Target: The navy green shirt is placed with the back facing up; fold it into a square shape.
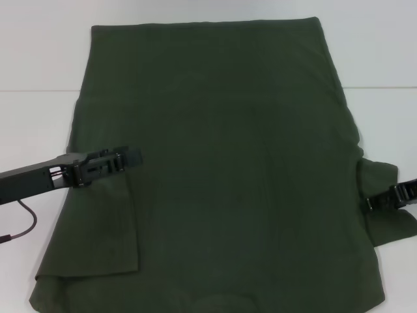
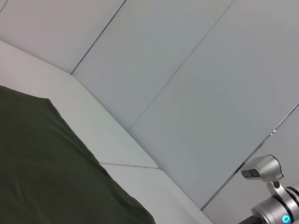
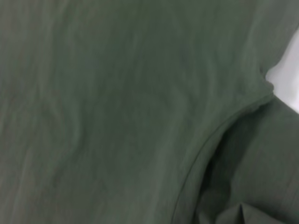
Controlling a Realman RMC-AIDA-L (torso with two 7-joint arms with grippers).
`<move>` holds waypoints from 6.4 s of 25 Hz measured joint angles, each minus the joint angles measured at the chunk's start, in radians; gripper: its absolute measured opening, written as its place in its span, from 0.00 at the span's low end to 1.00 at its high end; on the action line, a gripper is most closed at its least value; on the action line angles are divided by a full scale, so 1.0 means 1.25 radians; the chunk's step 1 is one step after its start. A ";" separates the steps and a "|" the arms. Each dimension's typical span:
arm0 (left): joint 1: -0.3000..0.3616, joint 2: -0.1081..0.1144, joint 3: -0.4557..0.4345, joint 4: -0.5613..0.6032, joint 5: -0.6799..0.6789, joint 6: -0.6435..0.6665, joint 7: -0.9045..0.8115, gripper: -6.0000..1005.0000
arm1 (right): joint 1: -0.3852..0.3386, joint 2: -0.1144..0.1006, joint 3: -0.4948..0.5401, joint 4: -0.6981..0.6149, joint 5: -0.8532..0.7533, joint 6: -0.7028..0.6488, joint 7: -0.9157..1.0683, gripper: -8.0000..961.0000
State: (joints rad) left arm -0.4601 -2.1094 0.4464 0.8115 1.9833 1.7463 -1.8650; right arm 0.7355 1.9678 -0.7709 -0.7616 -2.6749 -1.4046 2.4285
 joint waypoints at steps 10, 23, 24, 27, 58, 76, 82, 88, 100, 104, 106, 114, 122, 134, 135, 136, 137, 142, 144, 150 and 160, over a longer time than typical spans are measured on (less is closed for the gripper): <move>0.001 -0.001 -0.007 0.000 -0.011 0.017 0.000 0.57 | 0.001 -0.004 0.012 -0.002 -0.010 0.023 0.049 0.85; 0.005 -0.001 -0.017 0.000 -0.014 0.020 -0.001 0.57 | 0.008 0.000 0.011 0.007 -0.012 0.054 0.060 0.38; 0.005 0.000 -0.017 0.000 -0.014 0.020 -0.002 0.57 | 0.008 0.000 0.010 0.007 -0.012 0.055 0.063 0.34; 0.007 0.001 -0.017 0.000 -0.019 0.022 -0.002 0.57 | 0.008 -0.002 0.009 0.007 -0.013 0.056 0.072 0.22; 0.040 0.006 -0.030 0.000 -0.114 0.071 -0.014 0.57 | -0.045 -0.037 0.058 -0.097 -0.088 0.078 0.158 0.05; 0.040 0.008 -0.040 0.001 -0.129 0.074 -0.032 0.57 | 0.011 -0.037 0.089 -0.093 0.033 -0.071 0.146 0.08; 0.037 0.010 -0.041 0.000 -0.142 0.073 -0.033 0.57 | 0.069 -0.020 0.077 -0.047 0.113 -0.110 0.146 0.09; 0.040 0.011 -0.040 0.000 -0.163 0.068 -0.033 0.57 | 0.114 -0.006 0.063 0.045 0.116 -0.030 0.151 0.10; 0.034 0.022 -0.049 -0.009 -0.163 0.052 -0.040 0.57 | 0.104 -0.032 0.067 0.113 0.252 -0.053 0.053 0.16; 0.037 0.049 -0.033 -0.009 -0.138 0.051 -0.140 0.57 | 0.074 -0.072 0.084 0.145 0.364 -0.097 0.027 0.25; 0.041 0.074 -0.020 -0.009 -0.092 0.062 -0.237 0.57 | 0.059 -0.088 0.080 0.128 0.365 -0.115 0.044 0.29; 0.084 0.137 -0.008 -0.021 0.055 0.131 -0.444 0.57 | 0.032 -0.122 0.096 0.089 0.356 -0.138 0.079 0.54; 0.125 0.152 -0.034 -0.021 0.194 0.112 -0.499 0.57 | 0.041 -0.117 0.090 0.088 0.353 -0.135 0.076 0.80; 0.137 0.135 -0.042 -0.018 0.302 0.028 -0.494 0.58 | 0.032 -0.118 0.089 0.088 0.354 -0.133 0.074 0.79; 0.138 0.135 -0.042 -0.018 0.302 0.022 -0.491 0.58 | 0.032 -0.117 0.089 0.088 0.354 -0.133 0.074 0.79; 0.138 0.134 -0.042 -0.020 0.303 0.020 -0.489 0.58 | 0.032 -0.117 0.089 0.088 0.354 -0.135 0.074 0.79; 0.137 0.134 -0.042 -0.023 0.305 0.019 -0.488 0.58 | 0.031 -0.117 0.089 0.088 0.354 -0.136 0.074 0.79; 0.125 0.134 -0.044 -0.030 0.353 0.009 -0.503 0.62 | 0.032 -0.116 0.090 0.088 0.356 -0.136 0.073 0.78; 0.124 0.131 -0.048 -0.029 0.362 0.001 -0.507 0.65 | 0.032 -0.116 0.091 0.088 0.357 -0.135 0.073 0.78; 0.118 0.123 -0.043 -0.031 0.363 -0.017 -0.510 0.67 | 0.033 -0.116 0.094 0.088 0.358 -0.134 0.073 0.78; 0.107 0.116 -0.039 -0.032 0.378 -0.031 -0.523 0.67 | 0.028 -0.117 0.096 0.088 0.358 -0.133 0.073 0.77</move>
State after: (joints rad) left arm -0.3268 -1.9638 0.3973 0.7714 2.4557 1.7069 -2.5183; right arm 0.7704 1.8210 -0.6509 -0.6515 -2.2272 -1.5704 2.5203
